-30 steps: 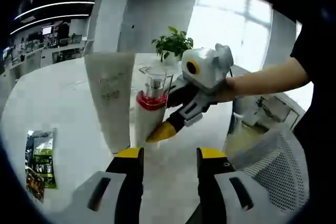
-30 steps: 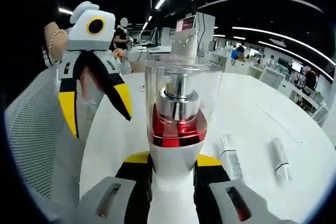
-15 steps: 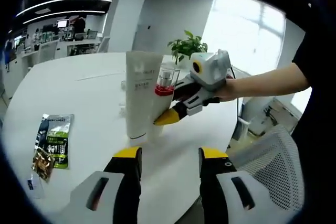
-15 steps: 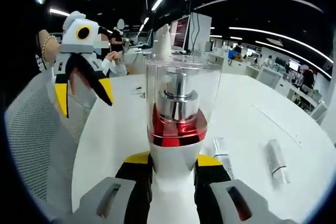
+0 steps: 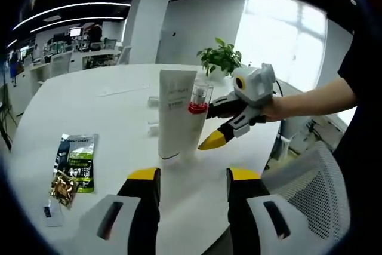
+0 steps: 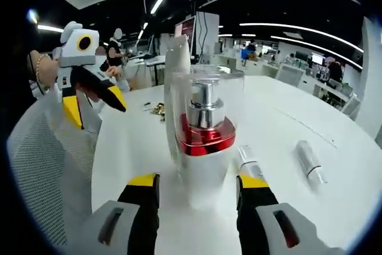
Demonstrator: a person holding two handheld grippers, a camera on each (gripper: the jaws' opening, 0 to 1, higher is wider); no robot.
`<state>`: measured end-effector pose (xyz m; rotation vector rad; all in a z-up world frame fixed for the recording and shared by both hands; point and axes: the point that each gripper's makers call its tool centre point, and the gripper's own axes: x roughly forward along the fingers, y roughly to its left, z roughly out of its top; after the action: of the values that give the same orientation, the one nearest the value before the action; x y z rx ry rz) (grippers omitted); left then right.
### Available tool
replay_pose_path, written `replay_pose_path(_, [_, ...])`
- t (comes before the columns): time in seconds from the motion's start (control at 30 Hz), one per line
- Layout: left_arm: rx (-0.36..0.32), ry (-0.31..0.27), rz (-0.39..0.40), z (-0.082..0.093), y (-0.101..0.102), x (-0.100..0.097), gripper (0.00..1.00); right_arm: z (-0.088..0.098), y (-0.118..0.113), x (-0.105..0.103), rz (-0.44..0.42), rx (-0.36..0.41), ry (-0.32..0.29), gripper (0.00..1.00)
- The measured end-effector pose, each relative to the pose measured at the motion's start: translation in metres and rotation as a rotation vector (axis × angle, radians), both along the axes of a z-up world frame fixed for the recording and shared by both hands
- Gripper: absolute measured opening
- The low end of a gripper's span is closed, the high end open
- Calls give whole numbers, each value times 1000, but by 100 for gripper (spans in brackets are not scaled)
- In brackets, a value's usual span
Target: Arrange the skincare products in the storage area until every visible bottle or jar stands upright without overlapping.
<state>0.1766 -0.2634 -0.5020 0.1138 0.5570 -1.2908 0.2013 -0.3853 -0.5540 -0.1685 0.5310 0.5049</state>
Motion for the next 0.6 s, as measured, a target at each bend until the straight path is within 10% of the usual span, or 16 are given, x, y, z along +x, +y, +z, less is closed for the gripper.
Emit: replay_pose_path(0.6, [-23,7,56,19,9,-2,62,27,35,-53,-56,46,-20,73])
